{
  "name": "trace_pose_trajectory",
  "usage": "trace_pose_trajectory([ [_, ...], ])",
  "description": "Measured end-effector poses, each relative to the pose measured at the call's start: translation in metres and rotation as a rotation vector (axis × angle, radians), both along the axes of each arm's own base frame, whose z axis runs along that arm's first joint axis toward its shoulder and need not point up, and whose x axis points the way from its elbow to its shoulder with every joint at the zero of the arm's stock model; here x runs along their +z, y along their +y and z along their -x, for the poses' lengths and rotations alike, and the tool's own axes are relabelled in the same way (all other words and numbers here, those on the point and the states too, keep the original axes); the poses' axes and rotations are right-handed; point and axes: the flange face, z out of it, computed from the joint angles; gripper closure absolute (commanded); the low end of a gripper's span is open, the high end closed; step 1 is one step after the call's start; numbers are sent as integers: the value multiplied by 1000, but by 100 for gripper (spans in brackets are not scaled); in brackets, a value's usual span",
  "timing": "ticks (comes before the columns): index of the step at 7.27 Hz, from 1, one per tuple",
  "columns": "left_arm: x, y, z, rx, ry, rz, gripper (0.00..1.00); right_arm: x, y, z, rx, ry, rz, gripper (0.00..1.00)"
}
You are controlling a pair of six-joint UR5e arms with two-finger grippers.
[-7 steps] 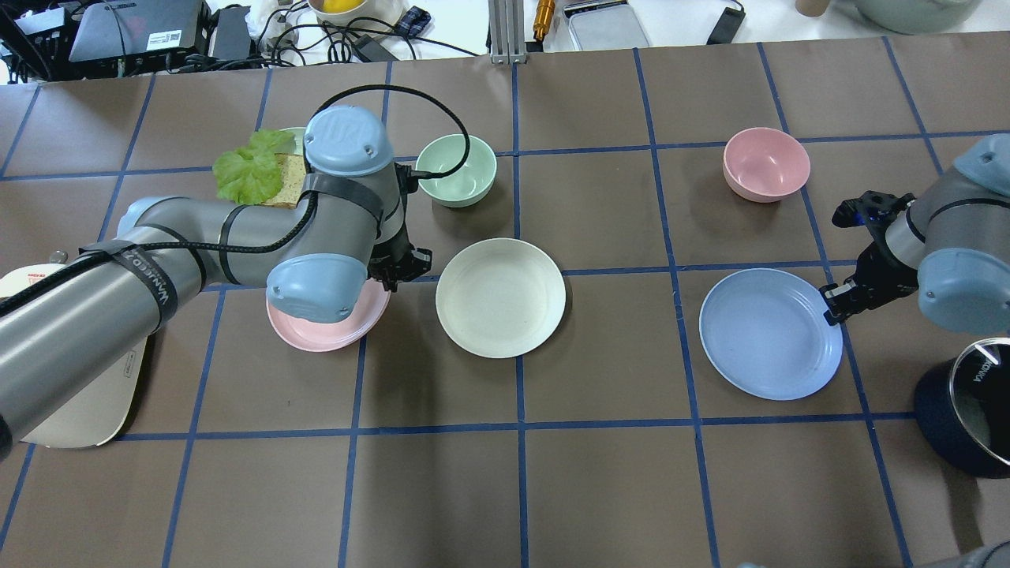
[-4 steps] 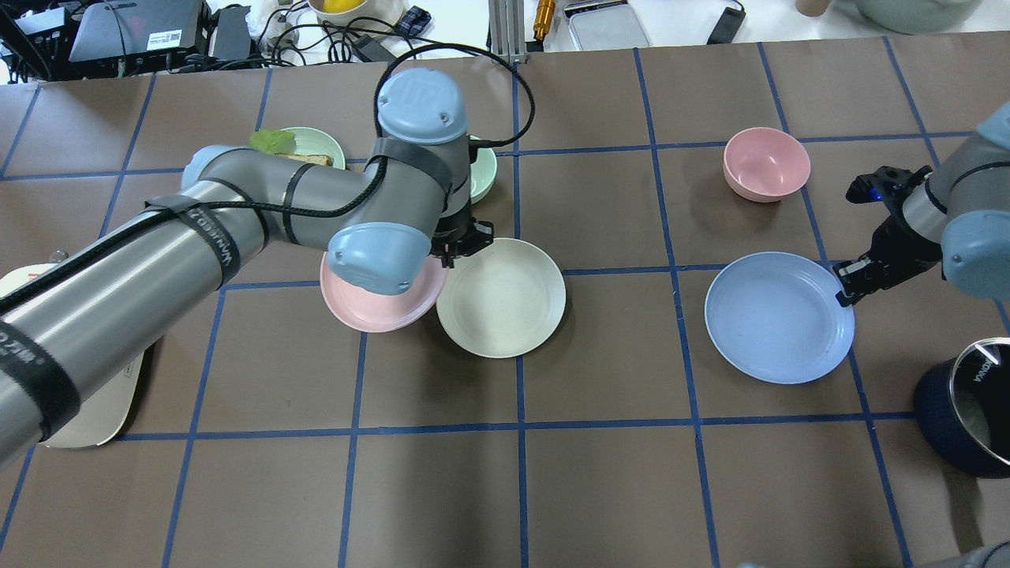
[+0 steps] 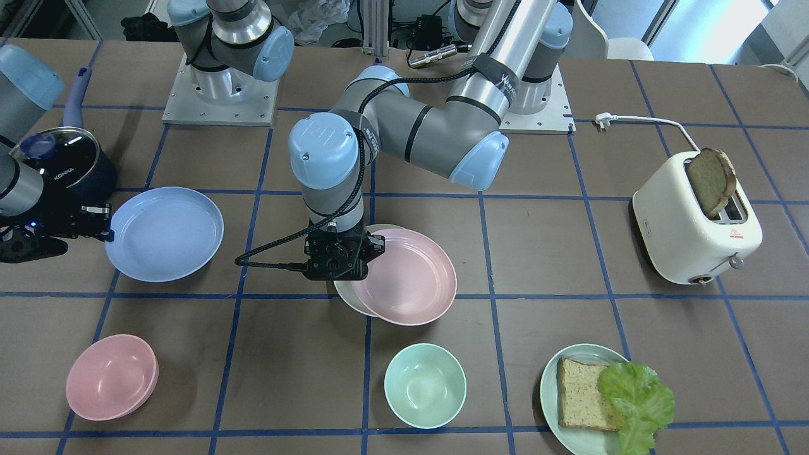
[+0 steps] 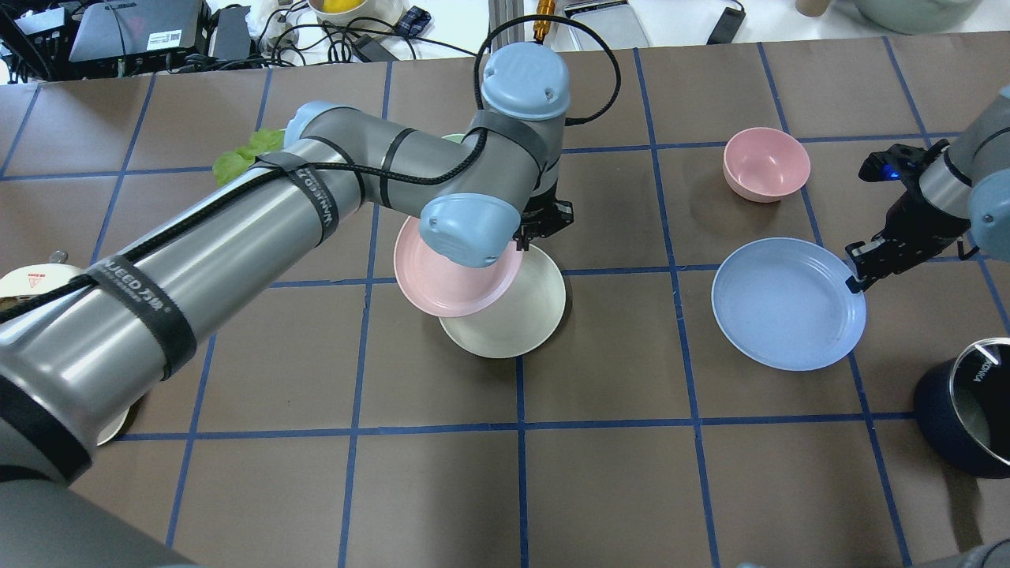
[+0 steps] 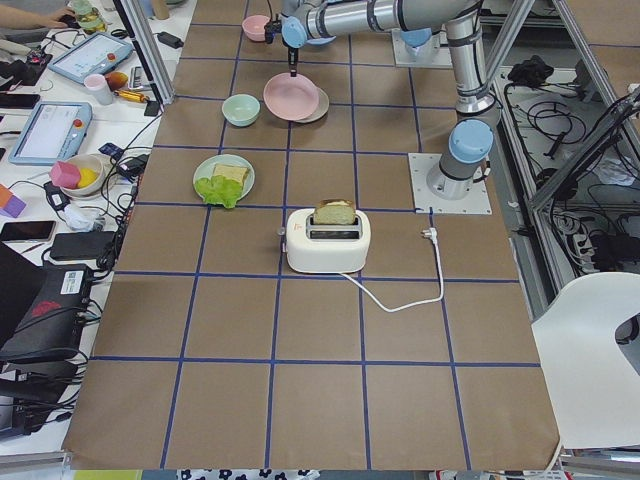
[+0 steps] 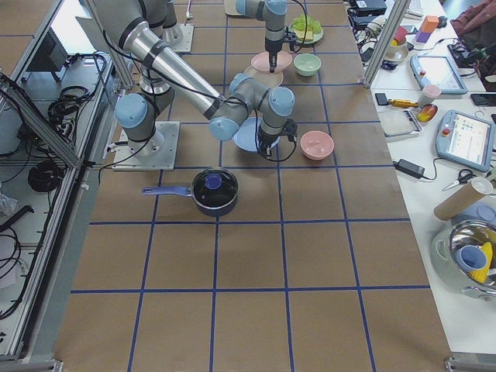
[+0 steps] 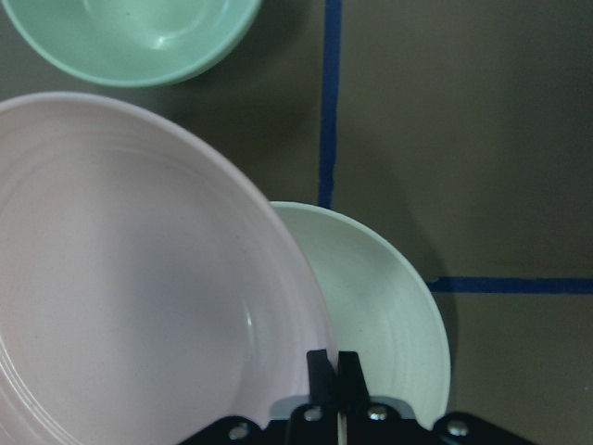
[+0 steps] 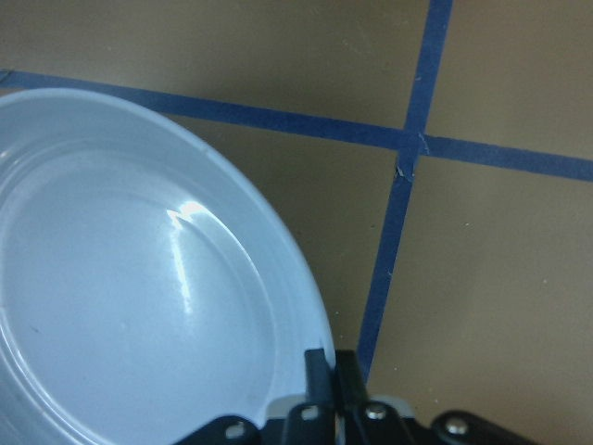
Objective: Stack three plates with pink and blue
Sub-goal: 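Grasp the pink plate rim with the left gripper and carry it onto the cream plate, then release the pink plate onto the cream plate and raise the left gripper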
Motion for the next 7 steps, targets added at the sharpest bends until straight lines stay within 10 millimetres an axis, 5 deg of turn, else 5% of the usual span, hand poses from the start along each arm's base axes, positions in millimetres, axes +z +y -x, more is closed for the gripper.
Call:
trace_pose_trajectory([
  [2, -16, 5, 11, -10, -2, -33, 90, 10, -5, 0, -6, -32, -17, 100],
  [3, -23, 9, 16, -16, -2, -53, 68, 16, -8, 1, -8, -47, -31, 100],
  [4, -28, 12, 20, -20, -3, -66, 6, 20, -9, 1, -10, -55, -41, 100],
  [7, -23, 13, 22, -26, 5, -62, 0, 30, -11, -2, -14, -76, -25, 100],
])
